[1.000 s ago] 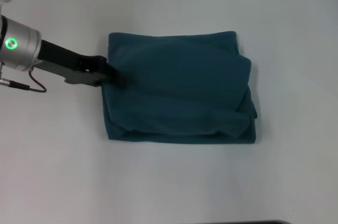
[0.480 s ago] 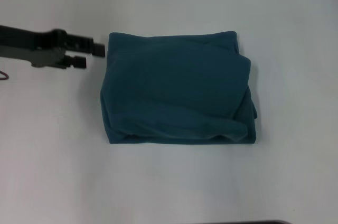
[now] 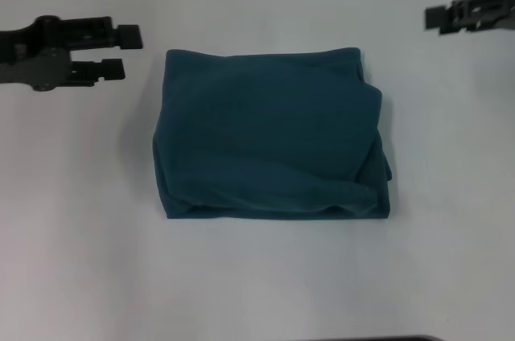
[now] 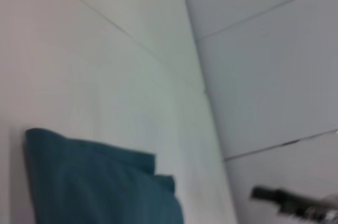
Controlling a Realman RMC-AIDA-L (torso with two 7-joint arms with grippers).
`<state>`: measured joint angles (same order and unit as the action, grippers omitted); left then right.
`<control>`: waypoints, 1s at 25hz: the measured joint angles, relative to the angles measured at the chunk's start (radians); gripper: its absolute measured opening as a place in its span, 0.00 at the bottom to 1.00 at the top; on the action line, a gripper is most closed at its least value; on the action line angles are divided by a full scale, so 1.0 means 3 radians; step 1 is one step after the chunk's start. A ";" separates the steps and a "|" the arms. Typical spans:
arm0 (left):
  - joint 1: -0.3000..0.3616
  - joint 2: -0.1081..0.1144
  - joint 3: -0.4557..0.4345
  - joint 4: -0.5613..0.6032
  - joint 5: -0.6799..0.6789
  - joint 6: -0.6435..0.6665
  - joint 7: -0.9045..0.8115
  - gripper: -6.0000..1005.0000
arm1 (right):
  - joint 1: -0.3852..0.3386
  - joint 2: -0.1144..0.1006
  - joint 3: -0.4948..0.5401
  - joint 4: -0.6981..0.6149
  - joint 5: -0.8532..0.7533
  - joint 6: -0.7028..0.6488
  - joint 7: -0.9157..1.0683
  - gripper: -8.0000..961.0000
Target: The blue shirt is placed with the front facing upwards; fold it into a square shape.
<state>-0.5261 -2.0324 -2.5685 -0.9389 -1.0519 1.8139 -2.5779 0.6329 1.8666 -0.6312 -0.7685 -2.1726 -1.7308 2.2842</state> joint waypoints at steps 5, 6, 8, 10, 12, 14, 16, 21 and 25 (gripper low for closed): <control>0.0171 -0.0010 -0.0132 0.0011 -0.0249 0.0023 0.0001 0.81 | 0.0138 0.0055 -0.0225 0.0014 -0.0381 0.0072 0.0354 0.73; 0.0191 -0.0011 -0.0155 0.0012 -0.0279 0.0024 0.0002 0.81 | 0.0167 0.0077 -0.0231 0.0017 -0.0483 0.0089 0.0411 0.72; 0.0212 -0.0011 -0.0200 0.0014 -0.0307 0.0025 0.0002 0.81 | 0.0209 0.0123 -0.0233 0.0024 -0.0611 0.0117 0.0466 0.72; 0.0221 -0.0011 -0.0249 0.0033 -0.0320 0.0025 0.0010 0.81 | 0.0245 0.0173 -0.0242 0.0070 -0.0692 0.0187 0.0503 0.72; 0.0225 -0.0011 -0.0264 0.0050 -0.0322 0.0026 0.0026 0.81 | 0.0278 0.0206 -0.0253 0.0154 -0.0746 0.0265 0.0531 0.72; 0.0226 -0.0011 -0.0270 0.0066 -0.0323 0.0026 0.0037 0.81 | 0.0342 0.0250 -0.0268 0.0359 -0.0828 0.0399 0.0557 0.72; 0.0219 -0.0011 -0.0270 0.0079 -0.0324 0.0027 0.0040 0.81 | 0.0361 0.0260 -0.0273 0.0418 -0.0851 0.0448 0.0559 0.72; 0.0210 -0.0024 -0.0272 0.0082 -0.0328 0.0019 0.0044 0.81 | 0.0388 0.0303 -0.0327 0.0483 -0.0983 0.0620 0.0595 0.72; 0.0213 -0.0038 -0.0274 0.0082 -0.0367 -0.0003 0.0060 0.81 | 0.0389 0.0313 -0.0366 0.0484 -0.0995 0.0671 0.0629 0.72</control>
<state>-0.4621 -2.0438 -2.6506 -0.9142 -1.1620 1.8130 -2.5598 0.7496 1.9606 -0.7409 -0.6233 -2.4712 -1.5296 2.4727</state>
